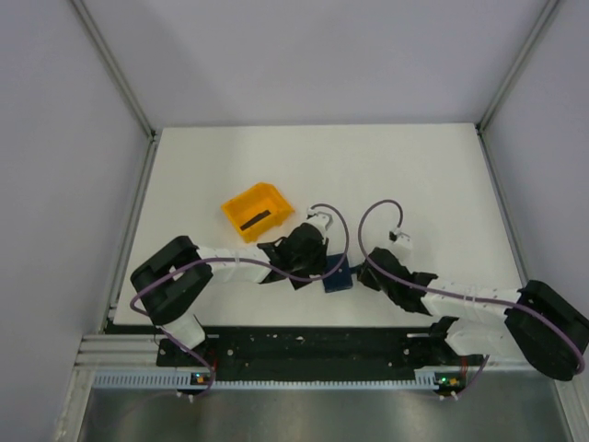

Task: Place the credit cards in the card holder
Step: Close the card holder at the center of the board.

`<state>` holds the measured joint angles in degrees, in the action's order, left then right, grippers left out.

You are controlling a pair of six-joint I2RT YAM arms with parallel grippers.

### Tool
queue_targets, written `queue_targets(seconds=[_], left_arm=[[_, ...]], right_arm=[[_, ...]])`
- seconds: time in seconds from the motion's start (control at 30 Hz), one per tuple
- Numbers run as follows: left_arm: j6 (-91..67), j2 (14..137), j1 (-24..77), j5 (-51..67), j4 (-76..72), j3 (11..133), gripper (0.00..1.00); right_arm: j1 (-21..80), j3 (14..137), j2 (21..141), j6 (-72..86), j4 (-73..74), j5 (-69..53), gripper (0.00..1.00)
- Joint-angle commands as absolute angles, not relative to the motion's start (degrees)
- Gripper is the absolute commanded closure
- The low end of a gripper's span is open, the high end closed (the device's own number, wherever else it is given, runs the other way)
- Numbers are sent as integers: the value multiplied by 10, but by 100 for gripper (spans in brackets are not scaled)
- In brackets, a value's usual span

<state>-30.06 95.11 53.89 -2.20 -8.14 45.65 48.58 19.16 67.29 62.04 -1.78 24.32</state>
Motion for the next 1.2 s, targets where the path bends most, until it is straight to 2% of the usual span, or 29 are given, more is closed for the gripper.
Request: queue_targets(seconds=[0.0, 0.23, 0.4, 0.5, 0.7, 0.97, 1.17], left_arm=[[-294, 949, 539, -14, -74, 479, 100], [-293, 925, 540, 16, -68, 501, 100], [-291, 927, 541, 34, -76, 504, 100], [-289, 931, 542, 41, -82, 505, 100], [-290, 961, 544, 47, -87, 504, 100], [-299, 981, 545, 50, -103, 469, 100], [-316, 978, 550, 54, -122, 436, 100]], right_arm=[[483, 164, 619, 646, 15, 264, 73], [483, 131, 471, 608, 31, 258, 64], [482, 128, 358, 577, 80, 267, 63], [482, 141, 331, 580, 126, 282, 64], [482, 172, 373, 588, 176, 295, 67], [481, 208, 447, 549, 164, 272, 64], [456, 198, 451, 490, 113, 193, 62]])
